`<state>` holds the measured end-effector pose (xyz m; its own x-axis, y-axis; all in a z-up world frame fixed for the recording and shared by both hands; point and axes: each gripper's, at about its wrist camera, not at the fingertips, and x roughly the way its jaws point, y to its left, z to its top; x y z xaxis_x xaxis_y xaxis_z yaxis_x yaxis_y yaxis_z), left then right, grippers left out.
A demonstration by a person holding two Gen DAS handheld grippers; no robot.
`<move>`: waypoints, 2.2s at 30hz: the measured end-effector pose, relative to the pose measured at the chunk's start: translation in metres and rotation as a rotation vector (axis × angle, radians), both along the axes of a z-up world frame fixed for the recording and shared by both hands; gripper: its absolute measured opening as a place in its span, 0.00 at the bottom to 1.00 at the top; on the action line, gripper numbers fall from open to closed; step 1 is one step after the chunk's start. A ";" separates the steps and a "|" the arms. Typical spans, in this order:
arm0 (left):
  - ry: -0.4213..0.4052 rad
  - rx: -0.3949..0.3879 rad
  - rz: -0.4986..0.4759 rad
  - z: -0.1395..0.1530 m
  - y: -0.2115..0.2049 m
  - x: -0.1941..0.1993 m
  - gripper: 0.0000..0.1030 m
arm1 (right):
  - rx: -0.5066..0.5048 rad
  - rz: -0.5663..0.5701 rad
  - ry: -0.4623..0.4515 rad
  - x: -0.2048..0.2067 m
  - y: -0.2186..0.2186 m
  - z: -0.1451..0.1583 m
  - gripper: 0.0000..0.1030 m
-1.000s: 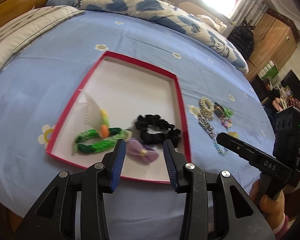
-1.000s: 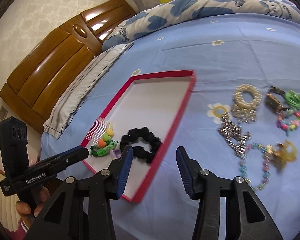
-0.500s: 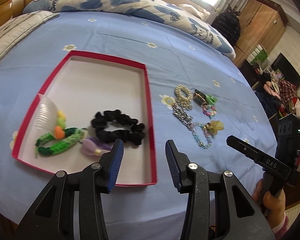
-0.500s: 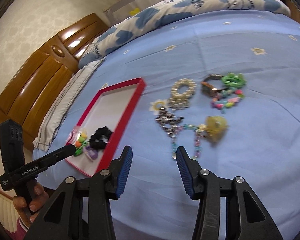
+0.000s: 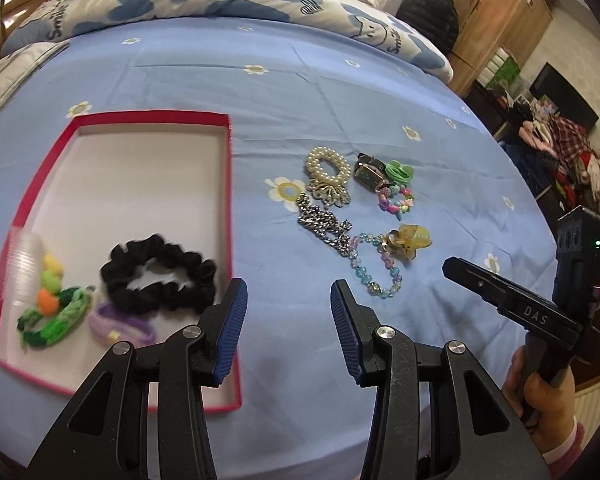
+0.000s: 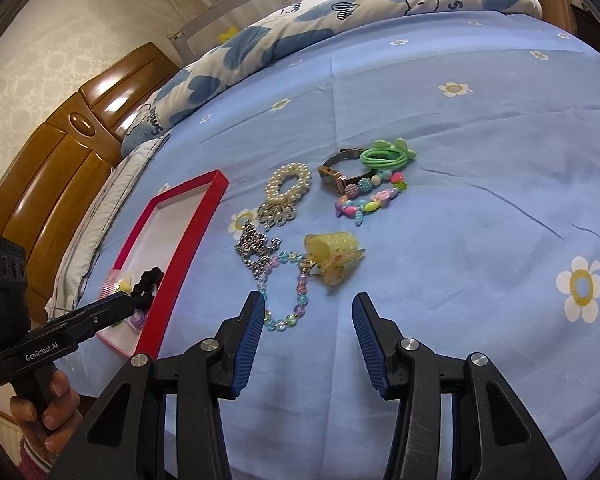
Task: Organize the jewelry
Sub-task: 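Move both open tools back toward the remaining jewelry, then grasp the pastel beaded bracelet with the left tool while the right tool grasps the yellow claw clip, then carry the bracelet and claw clip over the red tray with both tools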
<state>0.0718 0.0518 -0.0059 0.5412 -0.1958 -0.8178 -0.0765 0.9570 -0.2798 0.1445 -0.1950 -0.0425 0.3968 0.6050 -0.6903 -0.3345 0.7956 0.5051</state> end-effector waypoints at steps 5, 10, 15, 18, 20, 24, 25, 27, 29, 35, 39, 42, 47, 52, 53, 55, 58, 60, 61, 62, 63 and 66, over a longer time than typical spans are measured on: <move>0.027 0.024 -0.024 -0.007 -0.011 0.021 0.41 | -0.001 0.001 0.004 0.008 0.004 -0.003 0.47; 0.051 0.028 -0.056 -0.015 -0.021 0.039 0.41 | -0.005 0.009 0.008 0.018 0.011 -0.006 0.47; 0.086 0.017 -0.110 -0.028 -0.040 0.046 0.41 | -0.019 0.002 0.011 0.027 0.014 -0.012 0.50; 0.107 0.008 -0.137 -0.037 -0.052 0.049 0.41 | -0.025 0.001 0.027 0.036 0.017 -0.020 0.50; 0.119 0.002 -0.150 -0.043 -0.059 0.052 0.41 | -0.022 0.005 0.031 0.041 0.018 -0.025 0.50; 0.134 -0.003 -0.174 -0.050 -0.072 0.060 0.41 | -0.013 -0.002 0.039 0.047 0.014 -0.031 0.40; 0.139 -0.004 -0.177 -0.052 -0.074 0.062 0.40 | -0.001 -0.007 0.042 0.048 0.011 -0.032 0.38; 0.143 0.001 -0.190 -0.056 -0.079 0.065 0.40 | 0.011 -0.017 0.033 0.048 0.006 -0.031 0.34; 0.140 0.024 -0.195 -0.058 -0.082 0.066 0.26 | 0.020 -0.023 0.027 0.048 0.001 -0.030 0.31; 0.121 0.037 -0.212 -0.061 -0.082 0.063 0.06 | 0.055 -0.051 0.025 0.044 -0.015 -0.026 0.30; 0.092 0.021 -0.196 -0.053 -0.076 0.053 0.06 | 0.077 -0.059 0.022 0.038 -0.022 -0.022 0.30; 0.059 -0.002 -0.187 -0.041 -0.070 0.044 0.06 | 0.090 -0.055 0.014 0.033 -0.024 -0.016 0.30; 0.005 -0.013 -0.160 -0.017 -0.057 0.034 0.06 | 0.106 -0.041 -0.001 0.027 -0.020 -0.007 0.30; -0.057 -0.020 -0.124 0.012 -0.039 0.028 0.06 | 0.123 -0.018 -0.010 0.022 -0.011 0.002 0.30; -0.073 -0.018 -0.116 0.018 -0.035 0.025 0.06 | 0.127 -0.010 -0.011 0.021 -0.007 0.004 0.30; -0.090 -0.018 -0.102 0.026 -0.028 0.022 0.06 | 0.131 0.004 -0.016 0.018 -0.001 0.007 0.30; -0.113 -0.018 -0.078 0.036 -0.018 0.018 0.06 | 0.138 0.034 -0.024 0.014 0.011 0.012 0.30; -0.129 -0.017 -0.059 0.043 -0.009 0.014 0.06 | 0.141 0.049 -0.028 0.012 0.019 0.016 0.30; -0.133 -0.017 -0.053 0.045 -0.006 0.013 0.06 | 0.142 0.059 -0.032 0.011 0.023 0.018 0.30; -0.139 -0.018 -0.047 0.047 -0.002 0.011 0.06 | 0.143 0.068 -0.035 0.010 0.027 0.020 0.30; -0.146 -0.019 -0.036 0.050 0.003 0.009 0.06 | 0.145 0.075 -0.037 0.009 0.031 0.021 0.30; -0.158 -0.021 -0.008 0.055 0.015 0.004 0.06 | 0.151 0.106 -0.047 0.007 0.046 0.027 0.30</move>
